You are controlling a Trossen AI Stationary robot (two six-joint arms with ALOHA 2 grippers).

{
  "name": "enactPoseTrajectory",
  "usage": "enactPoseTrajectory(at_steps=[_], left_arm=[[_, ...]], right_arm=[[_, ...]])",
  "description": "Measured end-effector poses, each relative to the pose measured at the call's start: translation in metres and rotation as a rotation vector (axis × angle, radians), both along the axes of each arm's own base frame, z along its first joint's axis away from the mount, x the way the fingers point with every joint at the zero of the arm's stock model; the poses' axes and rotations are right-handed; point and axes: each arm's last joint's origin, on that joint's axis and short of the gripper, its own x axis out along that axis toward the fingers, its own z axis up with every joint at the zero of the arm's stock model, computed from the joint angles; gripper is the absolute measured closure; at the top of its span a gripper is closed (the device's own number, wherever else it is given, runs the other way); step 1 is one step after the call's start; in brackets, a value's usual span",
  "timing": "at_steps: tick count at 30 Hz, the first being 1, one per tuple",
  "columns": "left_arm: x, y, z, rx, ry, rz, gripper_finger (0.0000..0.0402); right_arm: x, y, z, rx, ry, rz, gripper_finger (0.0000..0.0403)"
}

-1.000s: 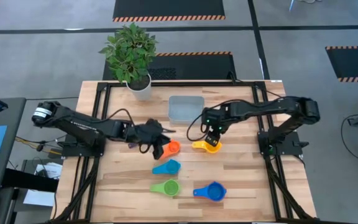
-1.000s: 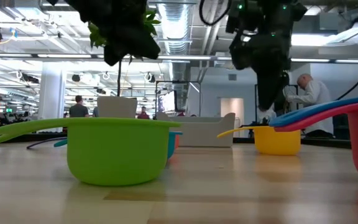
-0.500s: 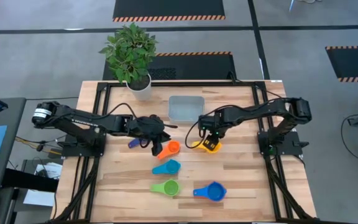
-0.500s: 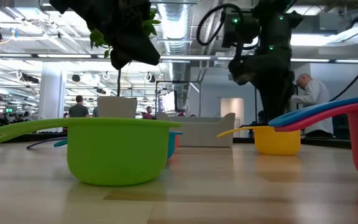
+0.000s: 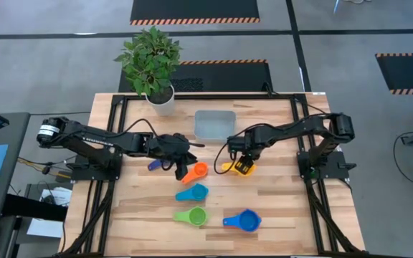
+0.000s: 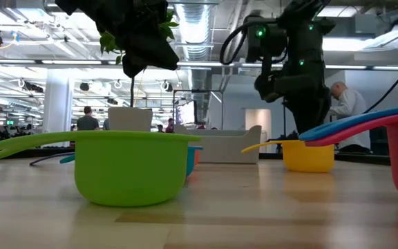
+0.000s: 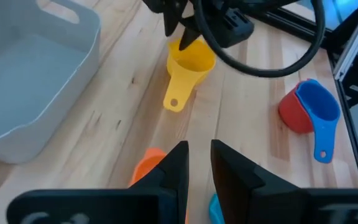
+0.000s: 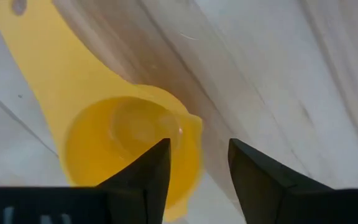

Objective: Nest measuring cups in basket
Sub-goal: Stack the yellow measuring cup on top of the blue measuring cup

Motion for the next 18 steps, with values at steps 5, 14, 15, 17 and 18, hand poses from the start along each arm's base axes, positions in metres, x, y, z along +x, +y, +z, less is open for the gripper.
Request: enactPoseTrajectory(at_steps=[5,14,15,17,18], left_arm=[[0.000,0.000,0.000,0.000,0.000,0.000,0.0347],[0.000,0.000,0.000,0.001,0.002,-0.001,0.0347],[0.000,0.000,0.000,0.001,0.001,-0.001,0.0347],[0.000,0.000,0.000,0.002,0.006,-0.001,0.0347],[-0.001,0.000,-0.001,0.005,0.011,-0.004,0.0347]], right_arm=[[0.000,0.004,-0.006,0.020,0.037,-0.013,0.0267],[-0.001,0.006,-0.008,0.031,0.062,-0.045,0.0383],[-0.002,0.007,-0.006,0.033,0.062,-0.045,0.0388],[-0.002,0.008,-0.001,0.033,0.061,-0.055,0.0388],[-0.002,0.008,0.002,0.034,0.074,-0.060,0.0388]])
